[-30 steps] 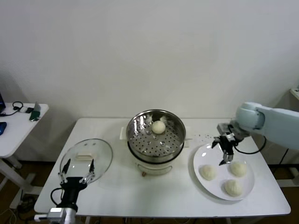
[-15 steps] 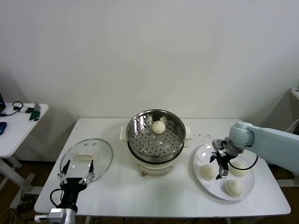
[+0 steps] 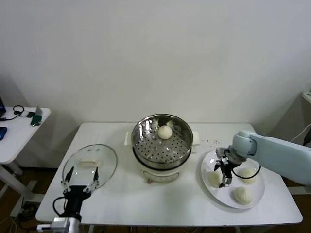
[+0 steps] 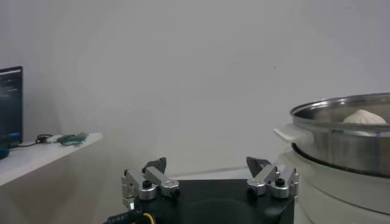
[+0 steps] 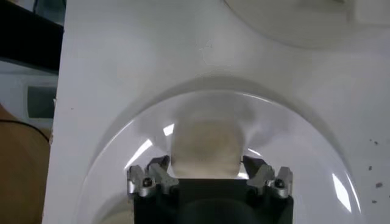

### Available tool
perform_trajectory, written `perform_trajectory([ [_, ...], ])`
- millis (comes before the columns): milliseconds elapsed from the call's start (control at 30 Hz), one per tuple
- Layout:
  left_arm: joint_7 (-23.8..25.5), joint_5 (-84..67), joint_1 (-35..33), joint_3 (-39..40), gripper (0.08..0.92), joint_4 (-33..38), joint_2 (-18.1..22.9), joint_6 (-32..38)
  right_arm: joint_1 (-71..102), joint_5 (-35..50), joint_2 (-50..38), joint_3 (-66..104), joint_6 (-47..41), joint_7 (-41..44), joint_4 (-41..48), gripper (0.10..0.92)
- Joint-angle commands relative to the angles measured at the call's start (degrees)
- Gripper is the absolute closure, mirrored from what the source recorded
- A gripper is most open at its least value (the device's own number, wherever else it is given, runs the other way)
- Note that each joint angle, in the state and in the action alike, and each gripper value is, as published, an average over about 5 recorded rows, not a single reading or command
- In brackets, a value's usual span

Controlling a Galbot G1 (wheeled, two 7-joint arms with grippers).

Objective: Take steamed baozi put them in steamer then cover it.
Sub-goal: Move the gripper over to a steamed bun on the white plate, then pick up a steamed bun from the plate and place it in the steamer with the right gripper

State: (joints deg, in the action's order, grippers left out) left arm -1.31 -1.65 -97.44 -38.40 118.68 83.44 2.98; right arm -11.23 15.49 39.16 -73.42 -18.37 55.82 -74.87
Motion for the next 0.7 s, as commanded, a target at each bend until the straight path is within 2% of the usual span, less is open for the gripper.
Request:
perform_trajectory([
  [33, -0.02, 0.11, -0.22, 0.05, 0.177, 0.16, 0.02, 0.09, 1.34, -0.07, 0.27, 1.25, 0.01, 0.29, 0.82, 0.315],
  [300, -0.06, -0.02, -0.36, 0.15, 0.177, 0.68, 0.06, -0.13, -3.6, 5.49, -3.24, 0.55, -0.35, 0.08, -1.33, 0.321],
  [500, -0.07, -0.03, 0.47, 0.61, 0.177, 1.09, -0.39, -0.9, -20.0, 11.8, -6.06, -8.51, 1.12, 1.83, -2.23, 0.321],
  [700, -0.08, -0.16, 0.5, 1.63, 0.177, 1.09, -0.4, -1.17, -38.33, 19.44, -3.51, -19.85, 2.09, 2.76, -3.0, 0.323],
])
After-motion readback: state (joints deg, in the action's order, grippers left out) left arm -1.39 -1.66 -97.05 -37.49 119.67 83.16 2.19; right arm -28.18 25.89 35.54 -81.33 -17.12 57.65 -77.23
